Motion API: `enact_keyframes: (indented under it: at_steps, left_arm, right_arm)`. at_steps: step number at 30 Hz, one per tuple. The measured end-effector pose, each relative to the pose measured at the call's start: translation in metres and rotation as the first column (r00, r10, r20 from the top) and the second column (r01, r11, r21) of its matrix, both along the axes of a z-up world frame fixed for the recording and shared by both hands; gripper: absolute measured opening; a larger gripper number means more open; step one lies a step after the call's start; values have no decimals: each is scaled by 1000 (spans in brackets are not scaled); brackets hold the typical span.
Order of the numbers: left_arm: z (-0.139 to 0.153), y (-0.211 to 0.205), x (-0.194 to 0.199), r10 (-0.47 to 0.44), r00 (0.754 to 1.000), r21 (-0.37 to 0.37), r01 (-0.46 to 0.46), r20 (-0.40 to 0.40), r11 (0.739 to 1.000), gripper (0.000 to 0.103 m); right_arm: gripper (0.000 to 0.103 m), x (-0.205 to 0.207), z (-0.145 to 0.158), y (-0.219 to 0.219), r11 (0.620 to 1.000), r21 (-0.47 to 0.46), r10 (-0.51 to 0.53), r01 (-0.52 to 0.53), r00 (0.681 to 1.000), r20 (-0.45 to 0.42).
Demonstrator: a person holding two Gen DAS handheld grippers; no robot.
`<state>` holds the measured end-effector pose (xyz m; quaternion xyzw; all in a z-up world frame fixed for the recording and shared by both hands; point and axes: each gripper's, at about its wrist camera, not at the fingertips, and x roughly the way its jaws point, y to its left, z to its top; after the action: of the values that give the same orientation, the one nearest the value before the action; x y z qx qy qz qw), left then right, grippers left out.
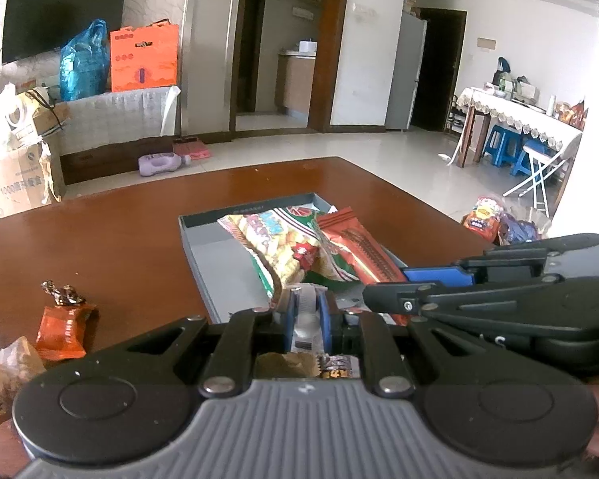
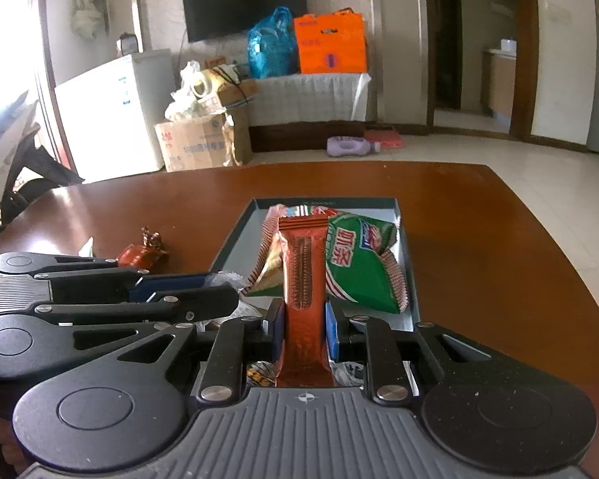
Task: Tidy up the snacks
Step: 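Lower the small packet and wafer bar into the box and open both tools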
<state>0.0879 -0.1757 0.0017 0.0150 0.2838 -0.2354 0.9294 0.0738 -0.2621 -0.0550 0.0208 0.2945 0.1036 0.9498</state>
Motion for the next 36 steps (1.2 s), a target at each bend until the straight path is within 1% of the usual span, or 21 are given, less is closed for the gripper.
enact_keyframes:
  at_steps: [13, 36]
  left_arm:
    - [-9, -10, 10, -14, 1000, 8, 14, -21, 1000, 10]
    - [-27, -16, 23, -15, 997, 22, 16, -77, 1000, 10]
  right_arm:
    - [23, 1, -9, -7, 1000, -12, -7, 7, 1000, -19]
    - [23, 9, -20, -4, 999, -51, 5, -9, 998, -64]
